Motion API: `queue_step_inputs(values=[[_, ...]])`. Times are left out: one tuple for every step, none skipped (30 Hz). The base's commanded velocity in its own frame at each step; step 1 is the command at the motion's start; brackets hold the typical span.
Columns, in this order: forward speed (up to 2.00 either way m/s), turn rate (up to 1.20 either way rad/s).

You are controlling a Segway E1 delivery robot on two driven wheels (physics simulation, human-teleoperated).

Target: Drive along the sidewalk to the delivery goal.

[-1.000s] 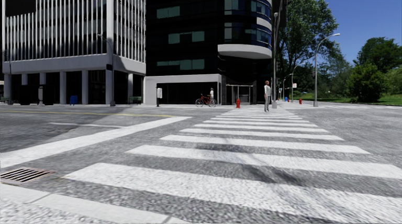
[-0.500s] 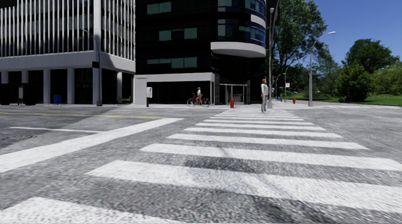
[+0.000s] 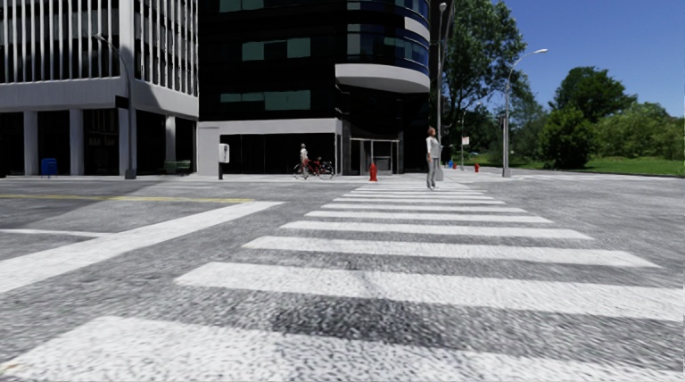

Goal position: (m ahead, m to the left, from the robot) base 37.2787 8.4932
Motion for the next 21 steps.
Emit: queue_step_inputs(values=[[1.40, -0.33], [1.40, -0.33], [1.40, -0.33], [1.40, -0.33], [1.40, -0.33], [1.40, -0.33], [1.40, -0.33], [1.40, -0.33], [1.40, -0.33], [1.40, -0.33], [1.40, -0.33], [1.40, -0.32], [1.40, -0.30], [1.40, -0.28], [1.40, -0.16], [1.40, -0.16], [1.40, 0.00], [1.40, 0.00], [1.40, 0.00], [1.40, 0.00], [1.40, 0.00]])
